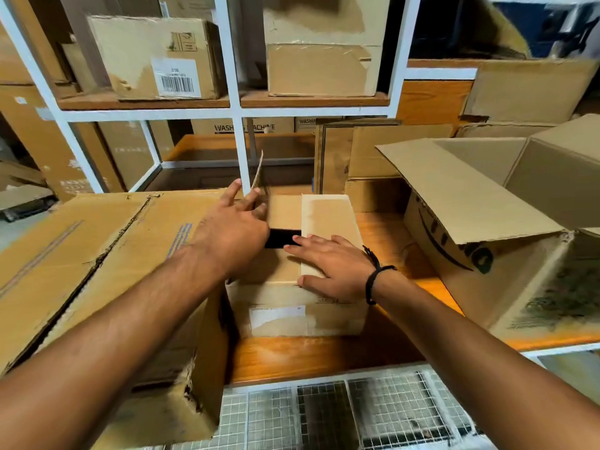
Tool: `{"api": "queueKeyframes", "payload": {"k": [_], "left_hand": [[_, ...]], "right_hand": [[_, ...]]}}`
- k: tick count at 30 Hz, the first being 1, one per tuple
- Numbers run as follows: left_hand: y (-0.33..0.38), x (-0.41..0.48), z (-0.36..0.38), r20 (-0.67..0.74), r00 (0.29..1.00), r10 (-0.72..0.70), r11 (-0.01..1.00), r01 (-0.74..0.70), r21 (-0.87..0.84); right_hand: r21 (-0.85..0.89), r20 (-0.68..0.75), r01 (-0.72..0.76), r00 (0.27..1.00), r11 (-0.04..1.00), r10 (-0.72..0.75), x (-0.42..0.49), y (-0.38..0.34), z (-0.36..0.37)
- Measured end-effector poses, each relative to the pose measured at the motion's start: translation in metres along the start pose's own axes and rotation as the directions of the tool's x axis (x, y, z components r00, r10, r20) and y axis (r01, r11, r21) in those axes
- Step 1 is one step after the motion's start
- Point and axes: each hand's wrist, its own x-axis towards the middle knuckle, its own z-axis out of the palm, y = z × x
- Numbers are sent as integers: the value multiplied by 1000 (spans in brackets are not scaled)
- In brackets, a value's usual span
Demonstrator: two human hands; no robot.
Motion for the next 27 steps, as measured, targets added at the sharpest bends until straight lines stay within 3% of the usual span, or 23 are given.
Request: {"api": "queueKeyframes", "payload": {"k": [4,8,16,20,27], "left_hand": [[-5,1,14,215,966,-141,990,144,0],[-4,12,35,335,939,-80,996,84,4],[-1,26,82,345,938,11,942,106,-320],[2,23,91,294,956,2,926,109,-361],[3,26,98,265,964,13,922,91,-375]], "right_hand": [[-9,35,-8,999,1000,8,15,-7,9],[6,83,-19,996,1000,18,15,-9,13],[-18,112,-6,994,1000,8,11,-11,11],[9,82,-14,997,1000,14,12,-10,10],[-53,-186,49,981,997,-58,13,-8,-16]]}}
